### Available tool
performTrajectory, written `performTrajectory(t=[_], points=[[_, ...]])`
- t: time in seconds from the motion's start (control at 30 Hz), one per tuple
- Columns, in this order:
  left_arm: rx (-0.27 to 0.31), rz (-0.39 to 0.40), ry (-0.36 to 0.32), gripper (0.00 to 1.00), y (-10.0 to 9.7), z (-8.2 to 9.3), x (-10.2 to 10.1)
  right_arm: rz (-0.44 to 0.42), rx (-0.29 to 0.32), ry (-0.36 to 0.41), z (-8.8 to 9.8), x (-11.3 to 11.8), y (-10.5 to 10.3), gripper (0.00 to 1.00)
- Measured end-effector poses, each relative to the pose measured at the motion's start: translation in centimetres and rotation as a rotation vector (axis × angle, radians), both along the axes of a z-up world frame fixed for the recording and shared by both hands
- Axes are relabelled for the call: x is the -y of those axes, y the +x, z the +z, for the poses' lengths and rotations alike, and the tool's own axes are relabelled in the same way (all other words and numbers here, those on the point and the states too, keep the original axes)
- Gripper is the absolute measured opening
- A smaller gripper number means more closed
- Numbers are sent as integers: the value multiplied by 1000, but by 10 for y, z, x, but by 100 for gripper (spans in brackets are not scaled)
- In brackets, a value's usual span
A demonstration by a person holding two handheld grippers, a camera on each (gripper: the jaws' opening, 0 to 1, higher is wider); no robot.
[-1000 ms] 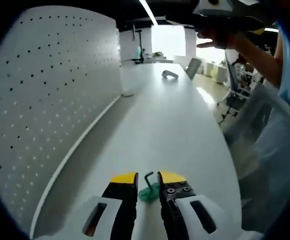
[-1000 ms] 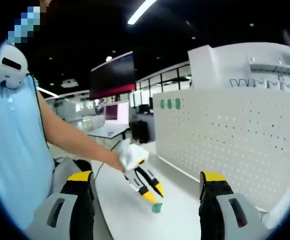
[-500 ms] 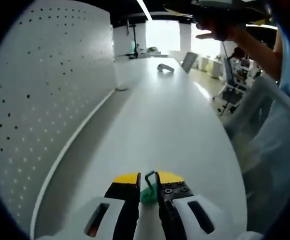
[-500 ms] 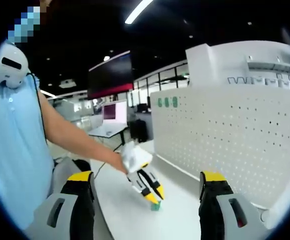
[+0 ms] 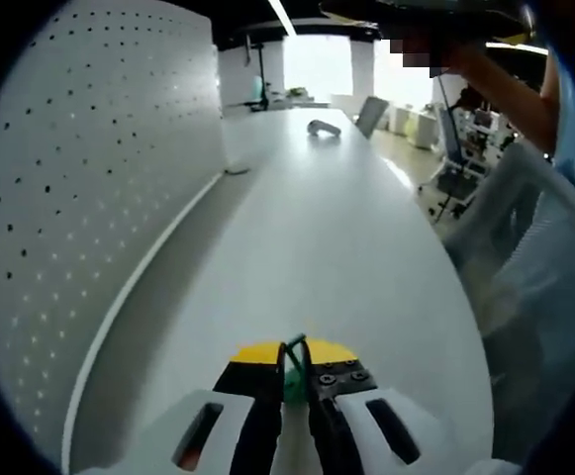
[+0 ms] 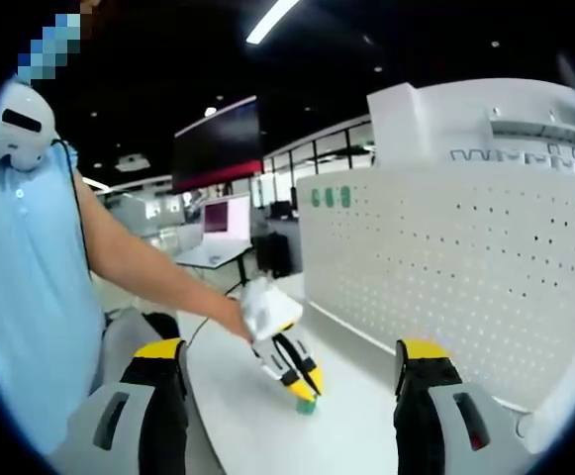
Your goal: Insert the hook assembly into the mounting plate slot until the hook locks in place.
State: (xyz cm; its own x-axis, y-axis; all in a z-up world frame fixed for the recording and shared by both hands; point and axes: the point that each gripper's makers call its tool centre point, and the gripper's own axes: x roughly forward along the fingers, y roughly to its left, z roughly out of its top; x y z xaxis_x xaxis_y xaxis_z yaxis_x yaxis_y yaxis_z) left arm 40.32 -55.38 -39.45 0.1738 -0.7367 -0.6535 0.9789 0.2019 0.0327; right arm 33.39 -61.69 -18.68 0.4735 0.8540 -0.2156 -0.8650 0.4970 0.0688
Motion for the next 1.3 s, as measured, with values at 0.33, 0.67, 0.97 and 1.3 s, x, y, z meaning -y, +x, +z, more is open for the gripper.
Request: performTrajectory(t=[0.33,0.67,0.97,1.3], points=[[-11,1,2,6,-4,0,0,3,1,5,0,-1,0,87],[-18,-12,2,11,-4,2,4,3,0,5,0,0,0,87],[-22,-31,13,9,-6,-2,9,-8,-3,5,-2,4,0,87],[-26,-30,26,5,-7,-2,6,-2,0,6,-1,2,1,87]])
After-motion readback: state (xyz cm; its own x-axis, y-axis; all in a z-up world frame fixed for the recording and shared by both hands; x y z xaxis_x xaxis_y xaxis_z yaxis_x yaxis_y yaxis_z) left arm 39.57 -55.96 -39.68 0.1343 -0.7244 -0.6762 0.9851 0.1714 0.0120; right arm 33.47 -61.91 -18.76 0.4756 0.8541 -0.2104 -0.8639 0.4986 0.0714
